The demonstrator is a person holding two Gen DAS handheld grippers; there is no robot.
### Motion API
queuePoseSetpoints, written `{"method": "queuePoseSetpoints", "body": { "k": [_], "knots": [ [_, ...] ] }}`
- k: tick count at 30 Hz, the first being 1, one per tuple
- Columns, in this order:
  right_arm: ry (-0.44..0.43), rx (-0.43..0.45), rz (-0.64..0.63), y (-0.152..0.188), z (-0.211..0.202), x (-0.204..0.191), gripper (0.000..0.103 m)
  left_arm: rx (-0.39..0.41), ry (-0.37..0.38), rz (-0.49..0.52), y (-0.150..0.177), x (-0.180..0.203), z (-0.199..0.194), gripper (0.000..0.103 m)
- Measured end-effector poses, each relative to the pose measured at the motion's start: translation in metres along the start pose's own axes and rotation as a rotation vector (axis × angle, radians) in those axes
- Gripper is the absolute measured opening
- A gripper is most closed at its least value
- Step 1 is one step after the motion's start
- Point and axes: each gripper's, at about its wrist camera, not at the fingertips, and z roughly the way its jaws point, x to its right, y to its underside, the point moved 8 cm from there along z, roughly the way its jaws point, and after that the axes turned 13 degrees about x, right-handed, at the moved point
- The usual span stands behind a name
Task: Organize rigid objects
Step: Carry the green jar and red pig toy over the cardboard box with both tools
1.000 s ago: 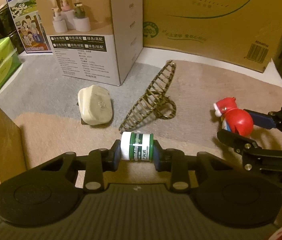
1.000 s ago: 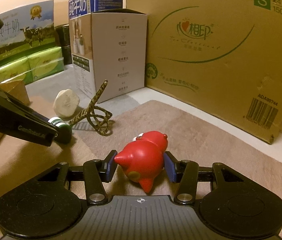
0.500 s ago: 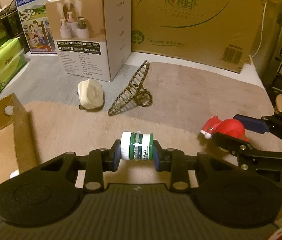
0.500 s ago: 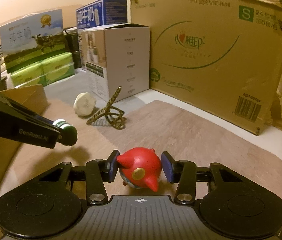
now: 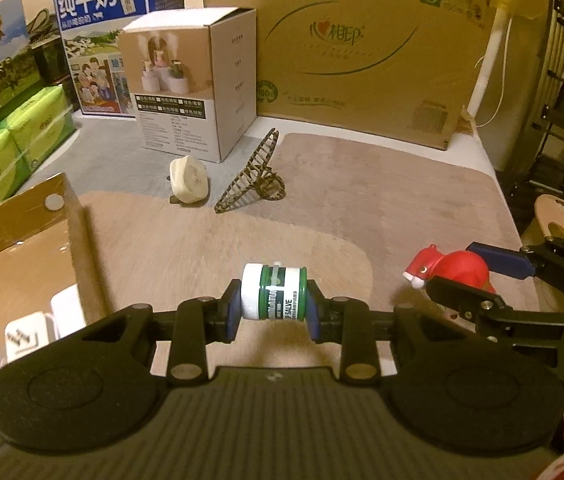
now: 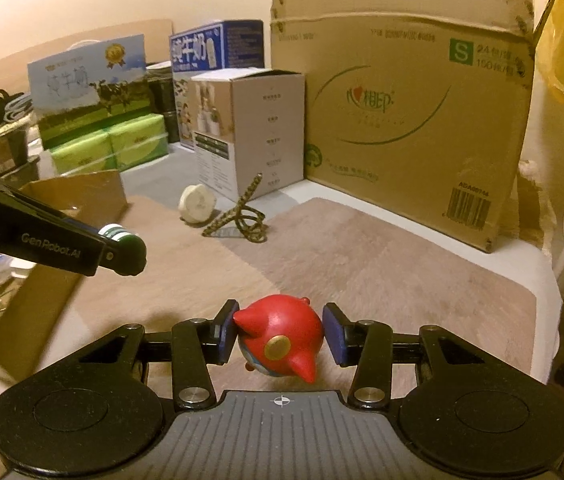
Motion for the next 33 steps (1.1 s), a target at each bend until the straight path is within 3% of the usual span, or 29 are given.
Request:
{"method": "queuePoseSetpoints", "body": {
  "k": [14,33],
  "knots": [
    [-0.1,0.055,-0.047,-0.026,-0.046,-0.061,0.045,0.061,-0.066,-0.032,0.008,-0.022,-0.076,0.029],
    [-0.262,0.08,-0.109,-0.057,-0.042,-0.162,0.045,0.107,-0.232,-0.103,0.022,-0.116,-0.155,0.029]
  ]
}}
